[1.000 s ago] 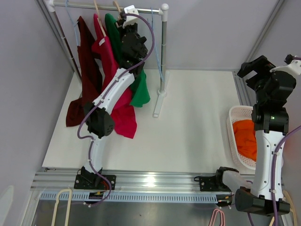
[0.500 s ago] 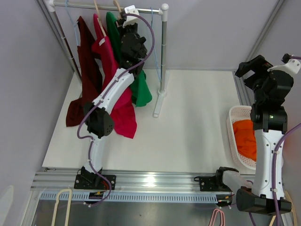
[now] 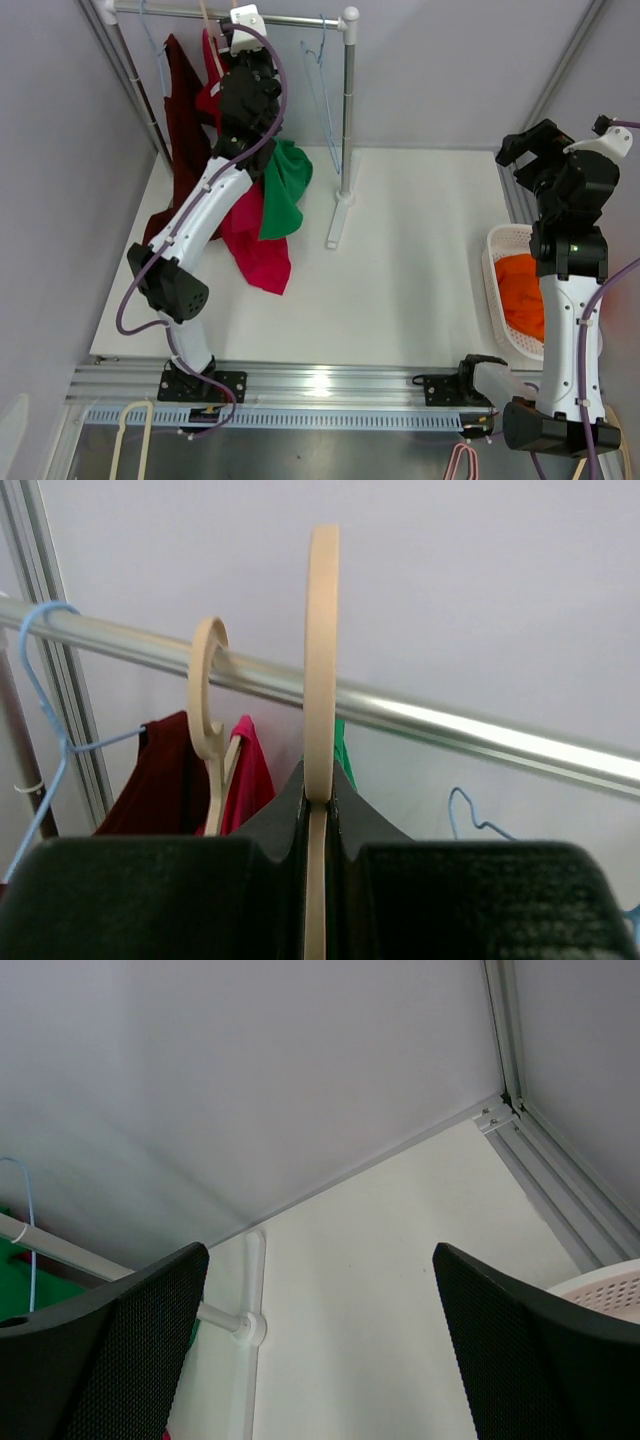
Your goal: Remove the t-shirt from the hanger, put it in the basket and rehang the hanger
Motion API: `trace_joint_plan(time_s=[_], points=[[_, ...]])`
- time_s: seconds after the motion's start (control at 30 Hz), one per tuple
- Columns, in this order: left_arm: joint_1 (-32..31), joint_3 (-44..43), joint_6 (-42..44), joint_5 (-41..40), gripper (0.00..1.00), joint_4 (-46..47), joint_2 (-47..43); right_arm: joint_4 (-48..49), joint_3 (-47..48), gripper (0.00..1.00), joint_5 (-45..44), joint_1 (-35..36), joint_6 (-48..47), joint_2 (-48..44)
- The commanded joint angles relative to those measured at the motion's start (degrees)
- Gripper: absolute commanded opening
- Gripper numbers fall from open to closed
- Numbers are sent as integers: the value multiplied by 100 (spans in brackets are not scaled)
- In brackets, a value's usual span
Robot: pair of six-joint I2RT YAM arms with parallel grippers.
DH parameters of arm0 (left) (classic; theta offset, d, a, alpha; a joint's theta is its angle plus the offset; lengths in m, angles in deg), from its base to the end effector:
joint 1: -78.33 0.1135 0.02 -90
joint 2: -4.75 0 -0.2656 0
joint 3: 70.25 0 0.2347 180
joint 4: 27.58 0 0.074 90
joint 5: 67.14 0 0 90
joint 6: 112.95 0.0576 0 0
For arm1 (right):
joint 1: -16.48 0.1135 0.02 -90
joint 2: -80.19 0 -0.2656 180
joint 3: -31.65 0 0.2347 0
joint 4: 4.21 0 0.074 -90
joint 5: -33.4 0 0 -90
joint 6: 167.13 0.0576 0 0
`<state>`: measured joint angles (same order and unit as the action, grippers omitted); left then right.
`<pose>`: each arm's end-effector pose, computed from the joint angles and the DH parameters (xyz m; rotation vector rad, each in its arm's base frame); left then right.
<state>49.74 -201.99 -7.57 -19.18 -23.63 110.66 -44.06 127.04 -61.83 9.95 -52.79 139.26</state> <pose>0.3744 -0.1601 0.5292 -0.2391 1.1708 0.1827 0.2018 -0.0284 0.4723 0.5023 1.5556 0.1640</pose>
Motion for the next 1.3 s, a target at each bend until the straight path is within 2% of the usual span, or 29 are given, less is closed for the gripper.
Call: trace_joint_plan(time_s=[0.0,0.07,0.13,0.27,0.3,0.37,0.47,0.57,0.6,0.63,0.7,0.73,0.8,0.83,0.9,0.93,0.97,1.03,1.07,1.13,1.2,1.27], points=[[47,-49,-97,425,1,418,-431,61,-16,100,119,28,-61,-124],[47,-558,-70,416,1,164,-334,17,2,99,145,28,-70,-150],[39,-892,-218,556,1,-468,-316,-10,19,100,145,28,-70,-203],[47,-841,-876,1337,1,-1356,-659,-53,159,99,452,28,-148,-168],[47,-902,-983,1583,1,-1575,-737,-89,230,100,888,28,-192,-124],[47,-1016,-1368,1760,1,-2340,-922,-264,501,99,1225,37,-271,87],[56,-894,-1886,2007,1,-2990,-1386,-475,713,100,1727,195,-377,263],[39,-359,-2353,2007,1,-3465,-1948,-485,749,100,1921,572,-544,167],[39,-305,-2494,1955,1,-3624,-2056,-485,732,97,1982,660,-640,132],[39,-157,-2687,1867,1,-3756,-2170,-502,740,96,2009,1114,-676,96],[-75,20,-2768,1648,1,-3828,-2477,-511,644,96,1991,1573,-781,-44],[-136,273,-2768,1499,1,-3793,-2574,-485,565,97,1922,2141,-790,-123],[-347,398,-2654,989,1,-3627,-2741,-196,294,97,1474,2811,-790,-403],[-418,485,-2549,770,1,-3617,-2751,-73,-47,96,1273,3476,-782,-509],[-637,486,-2461,93,1,-3599,-2725,296,-348,96,604,4103,-781,-633],[-725,495,-2313,-161,1,-3538,-2646,367,-524,96,376,4394,-825,-642],[-804,504,-2215,-425,1,-3451,-2611,481,-586,96,87,4988,-851,-607],[-998,548,-1979,-1094,1,-3188,-2488,613,-657,97,-556,5571,-974,-406],[-1042,557,-1977,-1235,1,-3160,-2444,797,-701,97,-792,6166,-1140,-327],[-1042,548,-2029,-1438,1,-3168,-2321,1061,-745,98,-1364,6723,-1343,-99],[-1042,460,-2047,-1578,1,-3186,-2233,1474,-780,98,-1594,7294,-1650,51],[-1042,364,-2047,-1711,1,-3273,-2093,1825,-763,98,-1612,7498,-1818,288]])
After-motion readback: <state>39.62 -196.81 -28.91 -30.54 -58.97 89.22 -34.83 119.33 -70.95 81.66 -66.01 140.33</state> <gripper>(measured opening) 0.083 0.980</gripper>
